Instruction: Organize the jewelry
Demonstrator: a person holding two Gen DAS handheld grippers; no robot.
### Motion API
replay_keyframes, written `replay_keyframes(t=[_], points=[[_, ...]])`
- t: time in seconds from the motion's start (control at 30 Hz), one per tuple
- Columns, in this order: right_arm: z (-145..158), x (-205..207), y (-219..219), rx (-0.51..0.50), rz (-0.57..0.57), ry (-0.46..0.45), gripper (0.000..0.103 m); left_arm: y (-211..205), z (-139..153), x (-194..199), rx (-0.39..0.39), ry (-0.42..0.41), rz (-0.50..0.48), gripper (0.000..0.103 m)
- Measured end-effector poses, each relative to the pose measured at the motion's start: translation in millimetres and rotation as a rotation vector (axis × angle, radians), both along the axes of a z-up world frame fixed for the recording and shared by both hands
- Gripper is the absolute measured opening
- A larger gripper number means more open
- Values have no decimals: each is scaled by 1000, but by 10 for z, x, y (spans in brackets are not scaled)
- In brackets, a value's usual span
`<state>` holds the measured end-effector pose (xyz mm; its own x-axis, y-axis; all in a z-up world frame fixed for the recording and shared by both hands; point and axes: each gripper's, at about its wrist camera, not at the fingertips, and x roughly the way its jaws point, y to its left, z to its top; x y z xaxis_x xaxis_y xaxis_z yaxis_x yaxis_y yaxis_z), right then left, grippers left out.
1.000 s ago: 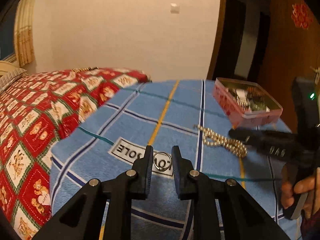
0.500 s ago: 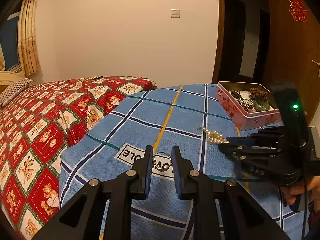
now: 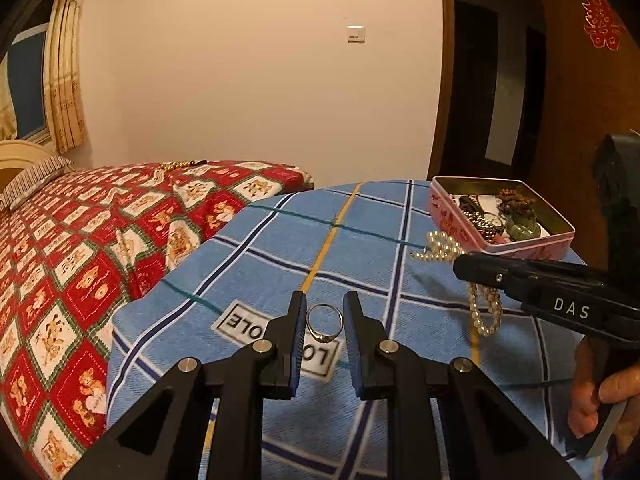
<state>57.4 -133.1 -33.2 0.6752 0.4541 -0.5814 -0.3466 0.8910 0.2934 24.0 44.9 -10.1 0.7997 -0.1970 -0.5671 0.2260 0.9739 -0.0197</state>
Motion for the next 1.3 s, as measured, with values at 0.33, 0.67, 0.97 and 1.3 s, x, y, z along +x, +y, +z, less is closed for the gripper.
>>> replay_keyframes(t=[0.33, 0.67, 0.97, 1.3], points=[[199, -18, -141, 74, -83, -90, 16, -258, 163, 21, -72, -55, -34, 19], [307, -29, -414, 130, -168, -138, 16, -556, 257, 152, -84, -67, -67, 19], [424, -59, -701, 125, -262, -212, 16, -821, 307, 242, -100, -82, -131, 19], [485, -28, -1225, 82, -446, -256, 16, -1158, 391, 431, -149, -99, -199, 19]])
